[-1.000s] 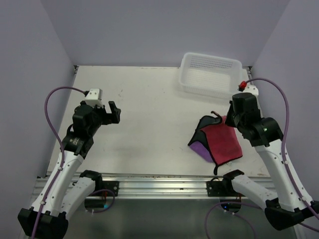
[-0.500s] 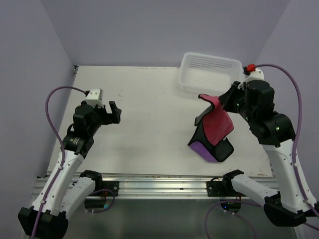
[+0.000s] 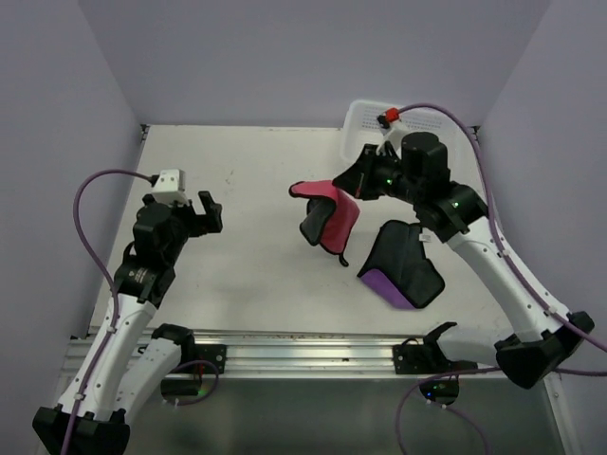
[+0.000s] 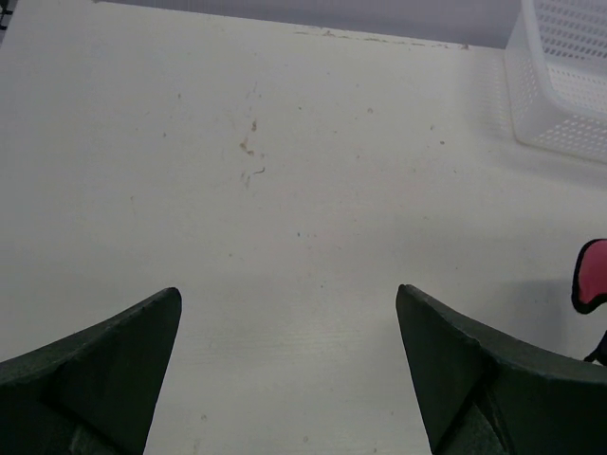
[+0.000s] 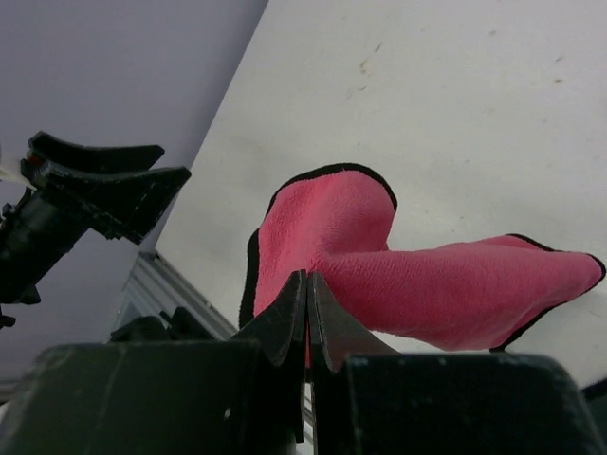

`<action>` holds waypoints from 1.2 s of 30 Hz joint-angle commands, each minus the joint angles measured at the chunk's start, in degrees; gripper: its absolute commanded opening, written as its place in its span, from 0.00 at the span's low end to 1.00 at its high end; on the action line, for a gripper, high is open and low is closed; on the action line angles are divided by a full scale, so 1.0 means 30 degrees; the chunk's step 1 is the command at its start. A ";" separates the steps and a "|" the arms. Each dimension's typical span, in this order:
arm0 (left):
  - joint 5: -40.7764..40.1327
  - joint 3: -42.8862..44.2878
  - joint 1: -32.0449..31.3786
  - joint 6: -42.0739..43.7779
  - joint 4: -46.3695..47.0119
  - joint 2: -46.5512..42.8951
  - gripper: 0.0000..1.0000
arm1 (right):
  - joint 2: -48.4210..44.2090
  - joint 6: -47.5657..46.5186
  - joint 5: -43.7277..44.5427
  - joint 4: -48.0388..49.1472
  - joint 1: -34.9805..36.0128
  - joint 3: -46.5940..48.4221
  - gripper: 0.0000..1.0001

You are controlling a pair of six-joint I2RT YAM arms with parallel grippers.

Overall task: Roll the towels
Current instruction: Move the towel to the center of the board

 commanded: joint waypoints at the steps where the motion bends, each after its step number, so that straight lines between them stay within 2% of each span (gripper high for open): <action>1: -0.1925 0.0488 0.0143 -0.0761 0.0193 -0.0885 1.00 | 0.1089 0.0557 -0.1390 0.2723 0.1575 0.0175 0.00; 8: -0.4917 0.0109 0.0319 -0.1319 0.0339 -0.3347 1.00 | 0.2994 0.2134 -0.1505 0.5589 0.4855 0.0234 0.00; 18: -0.6356 0.0020 0.0407 -0.1524 0.0193 -0.4200 1.00 | 0.5513 0.7586 -0.4316 1.2713 0.5271 -0.2459 0.00; 21: -0.6210 0.0049 0.0407 -0.1436 0.0163 -0.3995 1.00 | 0.6364 0.8290 -0.4845 1.4030 0.4803 -0.3221 0.00; 26: -0.5916 0.0108 0.0436 -0.1290 0.0134 -0.3614 1.00 | 0.7944 1.1043 -0.6336 1.8096 0.2169 -0.5794 0.00; 32: -0.5097 0.0137 0.0436 -0.1202 0.0222 -0.3000 1.00 | 1.0143 1.0725 -0.7863 1.8167 -0.0850 -0.6445 0.00; 33: -0.4893 0.0137 0.0436 -0.1202 0.0193 -0.2882 1.00 | 1.0319 1.0491 -0.7864 1.7759 -0.1085 -0.6388 0.01; 34: -0.4775 0.0137 0.0436 -0.1144 0.0222 -0.2823 1.00 | 1.0552 0.9503 -0.7719 1.7001 -0.1551 -0.6213 0.10; 35: -0.4658 0.0137 0.0436 -0.1114 0.0222 -0.2706 0.99 | 1.0555 0.8710 -0.7340 1.4673 -0.1701 -0.6038 0.21; 36: -0.4366 0.0137 0.0436 -0.1085 0.0280 -0.2473 1.00 | 1.0468 0.7774 -0.5625 1.3084 -0.1790 -0.5514 0.40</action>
